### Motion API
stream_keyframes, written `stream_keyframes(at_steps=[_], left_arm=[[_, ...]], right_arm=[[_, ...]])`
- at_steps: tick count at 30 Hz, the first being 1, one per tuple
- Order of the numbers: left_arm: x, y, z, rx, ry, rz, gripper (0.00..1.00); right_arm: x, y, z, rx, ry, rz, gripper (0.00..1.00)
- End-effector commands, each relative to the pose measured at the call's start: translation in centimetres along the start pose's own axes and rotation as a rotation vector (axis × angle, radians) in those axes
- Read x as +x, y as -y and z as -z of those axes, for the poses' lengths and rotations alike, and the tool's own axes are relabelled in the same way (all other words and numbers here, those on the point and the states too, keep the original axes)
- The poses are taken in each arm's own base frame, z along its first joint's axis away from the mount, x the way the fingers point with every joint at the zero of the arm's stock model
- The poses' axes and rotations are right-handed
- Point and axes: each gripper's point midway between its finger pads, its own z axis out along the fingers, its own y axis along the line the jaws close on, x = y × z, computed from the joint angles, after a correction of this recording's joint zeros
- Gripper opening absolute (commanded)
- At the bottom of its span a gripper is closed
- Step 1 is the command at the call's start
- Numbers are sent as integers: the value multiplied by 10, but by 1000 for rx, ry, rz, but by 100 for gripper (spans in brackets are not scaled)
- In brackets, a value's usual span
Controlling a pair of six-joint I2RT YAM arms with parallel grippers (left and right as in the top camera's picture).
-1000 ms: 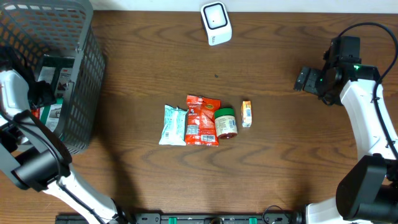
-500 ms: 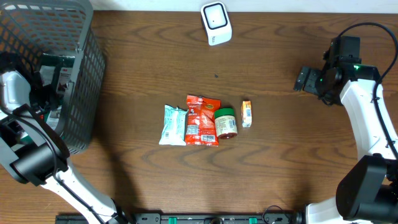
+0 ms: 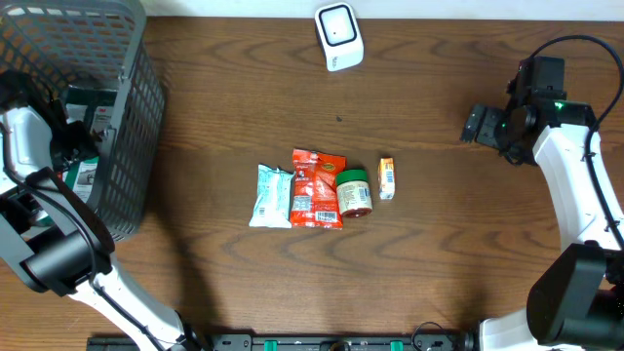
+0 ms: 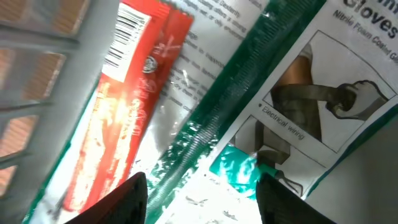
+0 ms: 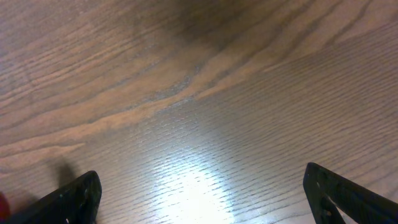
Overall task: Scan the item barcode
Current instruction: 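Grasp the thin red stick packet in the basket with the left gripper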
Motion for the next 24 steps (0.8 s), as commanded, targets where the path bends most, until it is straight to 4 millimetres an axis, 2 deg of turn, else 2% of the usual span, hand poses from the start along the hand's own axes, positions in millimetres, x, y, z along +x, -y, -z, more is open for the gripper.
stream_keyframes(at_steps=[1, 5, 11, 18, 24], left_arm=[[3, -19, 3, -95, -8, -57, 58], [4, -29, -5, -114, -17, -91, 60], [-1, -50, -6, -124, 13, -42, 66], [4, -49, -23, -48, 2, -16, 66], [23, -44, -57, -28, -90, -19, 66]], right_arm=[[-6, 0, 7, -2, 24, 11, 99], [-6, 0, 7, -2, 24, 11, 99], [-6, 0, 7, -2, 24, 11, 99], [-6, 0, 7, -2, 24, 11, 99], [-6, 0, 7, -2, 24, 11, 99]])
